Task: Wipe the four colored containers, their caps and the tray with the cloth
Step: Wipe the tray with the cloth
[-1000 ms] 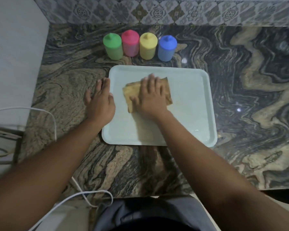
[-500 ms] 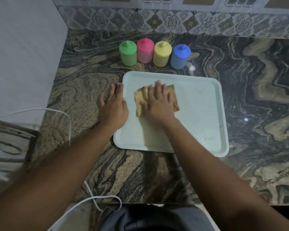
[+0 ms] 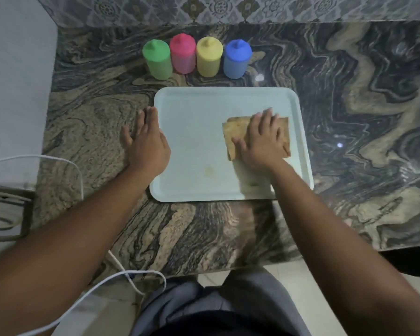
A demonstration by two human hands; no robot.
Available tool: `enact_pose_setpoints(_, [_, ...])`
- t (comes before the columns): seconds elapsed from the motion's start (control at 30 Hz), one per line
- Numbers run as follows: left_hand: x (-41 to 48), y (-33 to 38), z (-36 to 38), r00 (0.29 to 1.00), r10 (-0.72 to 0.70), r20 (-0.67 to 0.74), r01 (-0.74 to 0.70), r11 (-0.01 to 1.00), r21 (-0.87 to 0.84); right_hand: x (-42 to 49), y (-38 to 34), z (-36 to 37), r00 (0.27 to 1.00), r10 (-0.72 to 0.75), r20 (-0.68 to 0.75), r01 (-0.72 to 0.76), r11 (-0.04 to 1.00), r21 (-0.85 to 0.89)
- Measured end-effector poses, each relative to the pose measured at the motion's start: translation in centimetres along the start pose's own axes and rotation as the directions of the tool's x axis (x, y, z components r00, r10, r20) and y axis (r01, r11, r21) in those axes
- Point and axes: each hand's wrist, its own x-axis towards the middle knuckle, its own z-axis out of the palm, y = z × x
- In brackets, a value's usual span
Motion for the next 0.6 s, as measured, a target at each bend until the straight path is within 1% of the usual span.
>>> enact_pose_setpoints(0.07, [0.1, 0.0, 0.3, 1.000, -0.010, -0.010, 0.010, 1.000, 0.000, -1.2, -4.9, 2.2, 0.988, -0.147, 0.055, 0.147, 0.989, 0.008])
enact_pose_setpoints(0.1, [0.1, 0.0, 0.3, 1.000, -0.012, -0.011, 0.012, 1.000, 0.000, -2.8, -6.7, 3.4, 0.968, -0.230, 0.096, 0.231, 0.973, 0.004])
enact_pose_setpoints(0.13, [0.1, -0.1, 0.4, 1.000, -0.012, -0.012, 0.012, 1.000, 0.001, -4.6, -7.7, 4.5, 0.946, -0.291, 0.145, 0.294, 0.956, -0.003])
enact_pose_setpoints(0.17, [0.1, -0.1, 0.4, 1.000, -0.014, -0.010, 0.014, 1.000, 0.003, -6.2, -7.7, 5.1, 0.928, -0.319, 0.192, 0.326, 0.945, -0.007])
enact_pose_setpoints(0.23, [0.1, -0.1, 0.4, 1.000, -0.020, -0.010, 0.020, 1.000, 0.008, -7.5, -5.5, 4.6, 0.928, -0.278, 0.246, 0.292, 0.956, -0.019])
enact_pose_setpoints(0.33, [0.1, 0.0, 0.3, 1.000, -0.020, -0.013, 0.020, 1.000, 0.004, -6.7, -0.1, 1.5, 0.949, -0.152, 0.277, 0.178, 0.982, -0.071])
enact_pose_setpoints(0.4, [0.1, 0.0, 0.3, 1.000, -0.013, -0.011, 0.013, 1.000, -0.003, -6.1, 3.7, -0.5, 0.953, -0.111, 0.282, 0.147, 0.983, -0.109])
enact_pose_setpoints(0.5, [0.2, -0.2, 0.4, 1.000, -0.012, -0.016, 0.012, 1.000, -0.010, -5.8, 7.4, -2.5, 0.956, -0.115, 0.271, 0.144, 0.985, -0.091])
enact_pose_setpoints(0.6, [0.2, -0.1, 0.5, 1.000, -0.008, -0.021, 0.007, 1.000, -0.011, -5.0, 6.8, -2.3, 0.950, -0.165, 0.264, 0.183, 0.982, -0.048])
